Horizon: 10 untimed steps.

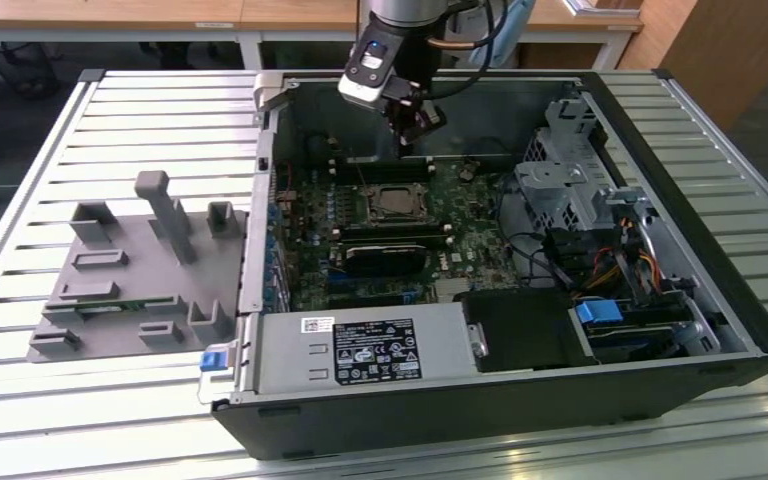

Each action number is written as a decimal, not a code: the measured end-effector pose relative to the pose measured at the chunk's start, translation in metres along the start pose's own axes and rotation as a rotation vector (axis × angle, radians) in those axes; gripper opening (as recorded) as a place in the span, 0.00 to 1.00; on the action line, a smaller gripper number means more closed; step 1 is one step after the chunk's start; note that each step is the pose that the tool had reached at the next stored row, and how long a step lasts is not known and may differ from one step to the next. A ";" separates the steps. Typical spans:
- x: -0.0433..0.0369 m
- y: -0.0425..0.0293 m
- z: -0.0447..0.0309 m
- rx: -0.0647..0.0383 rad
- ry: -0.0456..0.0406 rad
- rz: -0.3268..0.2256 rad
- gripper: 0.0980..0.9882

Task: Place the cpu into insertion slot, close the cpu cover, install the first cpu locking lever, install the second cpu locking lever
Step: 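Install the first cpu locking lever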

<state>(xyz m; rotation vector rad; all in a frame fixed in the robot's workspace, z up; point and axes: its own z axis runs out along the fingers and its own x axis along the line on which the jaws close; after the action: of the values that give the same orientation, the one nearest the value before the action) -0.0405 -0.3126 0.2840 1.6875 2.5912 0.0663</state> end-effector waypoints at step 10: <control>0.0000 0.0000 0.0000 0.000 0.0019 -0.031 0.01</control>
<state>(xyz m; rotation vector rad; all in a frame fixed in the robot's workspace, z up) -0.0405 -0.3126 0.2840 1.6471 2.6178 0.0674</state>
